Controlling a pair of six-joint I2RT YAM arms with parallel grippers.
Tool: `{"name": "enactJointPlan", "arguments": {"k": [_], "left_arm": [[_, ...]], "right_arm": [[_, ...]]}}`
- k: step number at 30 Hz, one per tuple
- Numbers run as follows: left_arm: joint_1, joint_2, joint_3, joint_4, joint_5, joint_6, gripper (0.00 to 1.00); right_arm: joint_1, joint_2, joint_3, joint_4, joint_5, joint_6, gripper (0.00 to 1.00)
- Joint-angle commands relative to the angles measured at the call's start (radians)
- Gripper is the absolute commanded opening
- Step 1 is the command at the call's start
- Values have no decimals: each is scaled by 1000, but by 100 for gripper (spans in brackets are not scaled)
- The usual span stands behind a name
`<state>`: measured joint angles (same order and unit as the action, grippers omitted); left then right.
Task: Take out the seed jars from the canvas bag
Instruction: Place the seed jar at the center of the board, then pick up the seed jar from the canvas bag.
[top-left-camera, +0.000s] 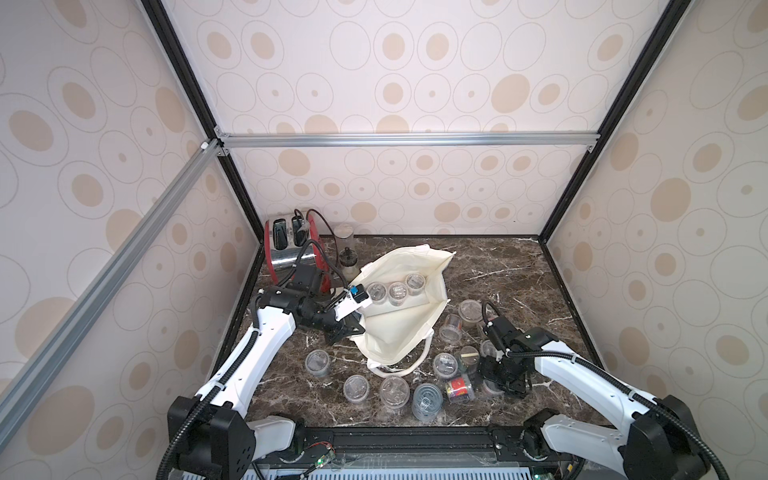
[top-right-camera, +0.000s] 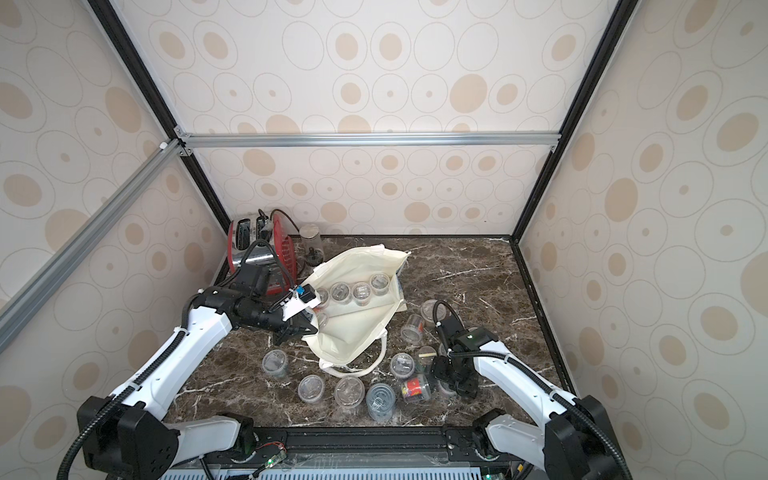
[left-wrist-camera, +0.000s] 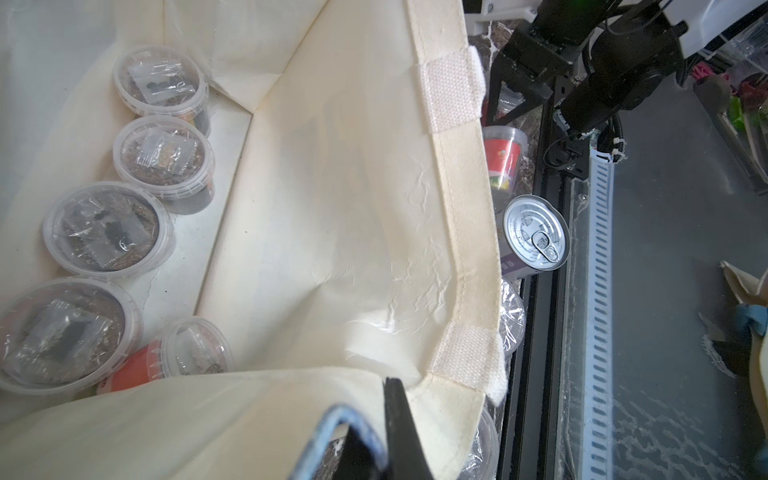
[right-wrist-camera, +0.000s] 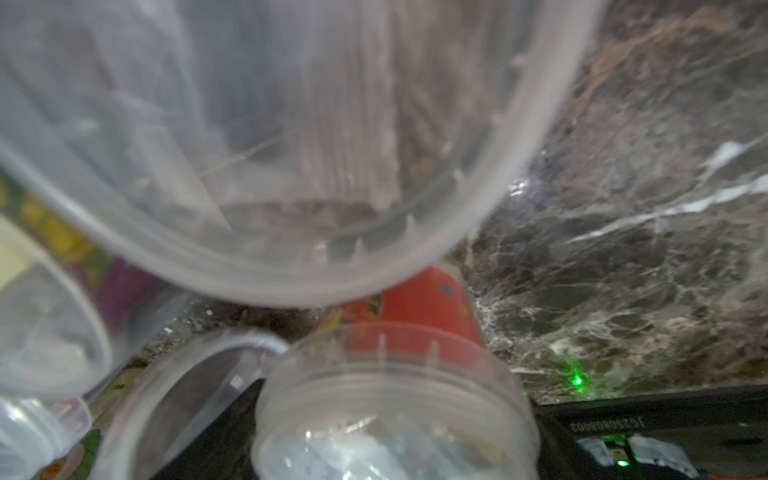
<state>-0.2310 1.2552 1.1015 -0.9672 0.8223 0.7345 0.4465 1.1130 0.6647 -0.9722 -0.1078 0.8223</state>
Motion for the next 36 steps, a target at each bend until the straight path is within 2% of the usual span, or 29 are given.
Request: {"name": "enactJointPlan", "arguments": {"k": [1,6,11,14,16,21,24,26,30,33,36], "left_arm": [[-2,-15,8,-35,21,49,0],[-2,-20,14,-40,10,39,0],[-2,-21,4,-35,14,40,0],[-2,-24,14,-47,8,41,0],[-2,-30,6,-51,20,51,0],[-2,-39,-12,-51,10,49,0],[-2,-48,-20,-64,22,75,0],[-2,-50,-18,-58,26,70,0],[-1,-54,-21,-65,37,77,0],[-2,-56,-29,-47,60,72,0],[-2,-52,-20,-50,68,69,0]], "right_arm": [[-5,-39,51,-59,63,-1,84],[-5,-73,139,-127,98,-28,85],[-5,-68,318,-163,61,-195,85],[20,-31,439,-132,4,-242,82],[109,12,521,-85,16,-271,82],[398,190,726,62,162,-320,83],[492,348,819,149,204,-351,83],[513,470,883,180,189,-304,84],[515,660,961,280,221,-94,87],[515,754,989,329,358,-31,90],[505,811,985,346,483,93,95]]}}
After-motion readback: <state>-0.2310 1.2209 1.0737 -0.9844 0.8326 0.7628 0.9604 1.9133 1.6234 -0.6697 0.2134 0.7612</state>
